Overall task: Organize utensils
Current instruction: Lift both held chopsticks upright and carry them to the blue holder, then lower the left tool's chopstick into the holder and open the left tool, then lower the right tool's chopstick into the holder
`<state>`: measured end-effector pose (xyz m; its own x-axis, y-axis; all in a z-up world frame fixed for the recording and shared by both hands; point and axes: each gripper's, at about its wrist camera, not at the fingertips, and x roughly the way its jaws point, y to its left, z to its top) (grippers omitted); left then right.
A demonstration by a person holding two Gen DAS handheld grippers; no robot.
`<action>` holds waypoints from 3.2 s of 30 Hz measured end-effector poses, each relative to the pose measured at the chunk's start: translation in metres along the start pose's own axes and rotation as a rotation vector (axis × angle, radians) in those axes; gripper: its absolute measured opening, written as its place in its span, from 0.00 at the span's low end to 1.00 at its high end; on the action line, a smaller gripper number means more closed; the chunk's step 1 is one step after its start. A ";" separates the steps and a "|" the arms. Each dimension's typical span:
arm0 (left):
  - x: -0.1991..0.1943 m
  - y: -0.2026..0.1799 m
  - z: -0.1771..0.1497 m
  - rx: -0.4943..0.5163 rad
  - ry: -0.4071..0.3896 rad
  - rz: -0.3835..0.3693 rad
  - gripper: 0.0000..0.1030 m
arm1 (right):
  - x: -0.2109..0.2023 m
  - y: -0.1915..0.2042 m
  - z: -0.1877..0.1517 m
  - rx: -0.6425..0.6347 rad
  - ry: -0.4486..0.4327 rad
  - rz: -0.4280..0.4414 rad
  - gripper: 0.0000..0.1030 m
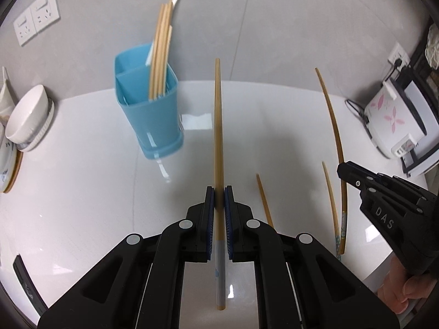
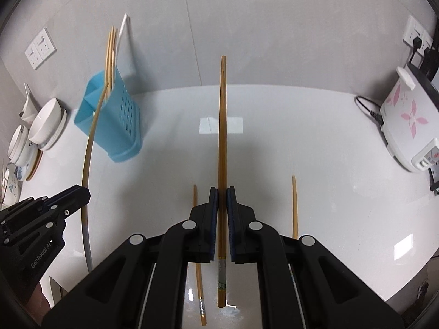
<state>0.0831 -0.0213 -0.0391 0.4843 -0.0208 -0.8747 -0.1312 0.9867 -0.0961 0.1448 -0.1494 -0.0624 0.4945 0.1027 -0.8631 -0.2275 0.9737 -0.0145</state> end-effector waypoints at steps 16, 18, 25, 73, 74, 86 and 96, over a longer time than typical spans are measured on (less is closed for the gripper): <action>-0.034 0.041 0.059 -0.068 -0.191 -0.030 0.06 | -0.025 0.046 0.060 -0.038 -0.160 0.099 0.06; -0.035 0.049 0.067 -0.078 -0.216 -0.038 0.06 | -0.026 0.054 0.068 -0.045 -0.180 0.114 0.06; -0.045 0.073 0.094 -0.099 -0.365 -0.089 0.06 | -0.022 0.073 0.093 -0.046 -0.231 0.164 0.06; 0.026 0.107 0.104 -0.081 -0.344 0.012 0.75 | 0.036 0.104 0.136 -0.060 -0.279 0.297 0.06; 0.024 0.111 0.102 -0.098 -0.346 0.017 0.80 | 0.036 0.108 0.138 -0.063 -0.288 0.316 0.06; 0.016 0.149 0.078 -0.157 -0.315 0.111 0.94 | 0.043 0.147 0.143 -0.075 -0.403 0.371 0.06; 0.023 0.165 0.080 -0.183 -0.279 0.132 0.94 | 0.073 0.161 0.129 -0.058 -0.411 0.353 0.06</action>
<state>0.1424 0.1538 -0.0373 0.6670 0.1750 -0.7242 -0.3489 0.9322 -0.0961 0.2521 0.0406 -0.0627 0.6641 0.5034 -0.5527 -0.4791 0.8541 0.2023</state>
